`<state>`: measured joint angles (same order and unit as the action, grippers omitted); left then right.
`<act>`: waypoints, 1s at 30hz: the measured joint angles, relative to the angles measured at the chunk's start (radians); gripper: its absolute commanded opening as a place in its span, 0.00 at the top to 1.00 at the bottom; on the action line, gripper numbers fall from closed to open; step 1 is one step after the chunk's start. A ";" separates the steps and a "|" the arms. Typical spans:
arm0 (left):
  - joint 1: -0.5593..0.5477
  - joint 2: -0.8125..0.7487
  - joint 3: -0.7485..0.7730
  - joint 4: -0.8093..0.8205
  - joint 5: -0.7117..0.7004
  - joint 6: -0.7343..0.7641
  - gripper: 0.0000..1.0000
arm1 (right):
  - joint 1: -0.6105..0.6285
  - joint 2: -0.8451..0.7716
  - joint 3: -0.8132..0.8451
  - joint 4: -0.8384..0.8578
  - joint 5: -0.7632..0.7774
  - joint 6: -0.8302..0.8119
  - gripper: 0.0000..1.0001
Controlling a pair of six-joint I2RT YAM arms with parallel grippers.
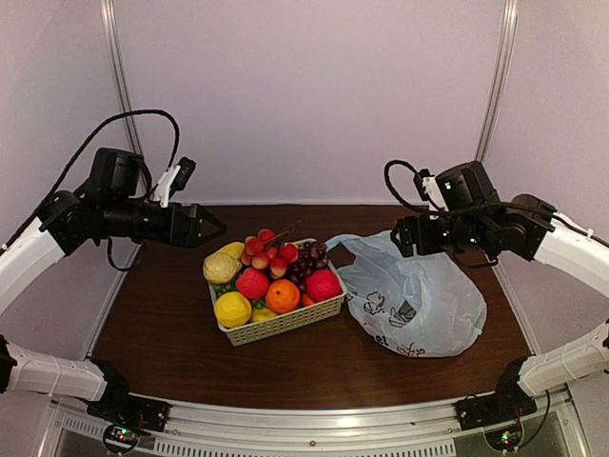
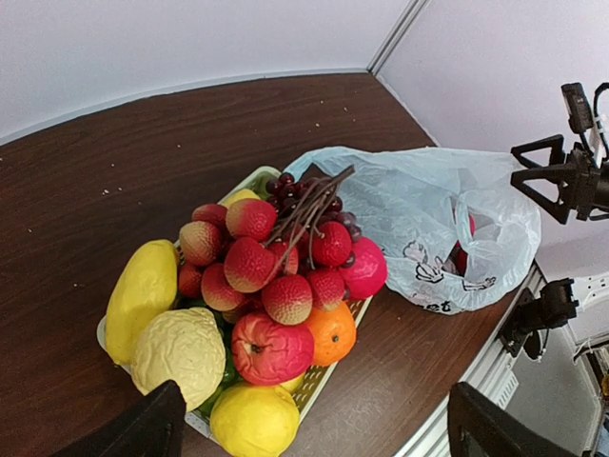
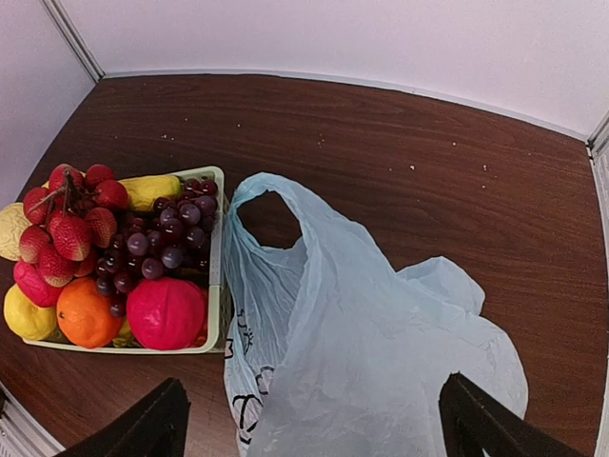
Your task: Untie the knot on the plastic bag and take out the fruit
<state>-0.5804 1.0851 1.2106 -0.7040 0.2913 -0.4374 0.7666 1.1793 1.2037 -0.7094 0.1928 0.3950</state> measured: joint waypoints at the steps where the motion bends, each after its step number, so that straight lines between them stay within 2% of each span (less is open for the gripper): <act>1: -0.001 -0.003 -0.001 0.000 0.002 0.000 0.03 | 0.000 0.007 0.000 -0.001 0.006 -0.001 0.19; 4: -0.004 -0.009 -0.001 0.000 0.008 0.000 0.03 | 0.000 0.035 -0.002 -0.006 0.040 -0.008 0.50; 6: -0.008 -0.010 -0.001 0.000 0.010 0.000 0.03 | -0.001 0.049 -0.004 -0.017 0.061 -0.011 0.81; 8: -0.012 -0.010 -0.001 0.000 0.011 0.000 0.03 | -0.002 0.055 -0.004 -0.027 0.078 -0.014 0.98; 9: -0.014 -0.010 -0.001 0.000 0.013 0.000 0.03 | -0.002 0.054 -0.004 -0.033 0.084 -0.014 1.00; 14: -0.034 -0.010 -0.002 0.038 0.065 -0.003 0.03 | -0.005 -0.004 0.000 -0.056 0.087 -0.045 1.00; 19: -0.107 0.007 0.014 0.095 0.102 -0.008 0.04 | -0.005 -0.195 0.002 -0.043 -0.043 -0.116 1.00; 24: -0.196 0.088 0.074 0.134 0.100 -0.008 0.03 | -0.005 -0.362 0.002 -0.024 -0.161 -0.165 1.00; 30: -0.286 0.182 0.128 0.183 0.077 -0.008 0.03 | -0.005 -0.452 -0.006 0.010 -0.269 -0.187 1.00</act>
<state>-0.8661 1.2667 1.3388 -0.5209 0.3687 -0.4454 0.7612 0.7277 1.1973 -0.6998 -0.0761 0.2077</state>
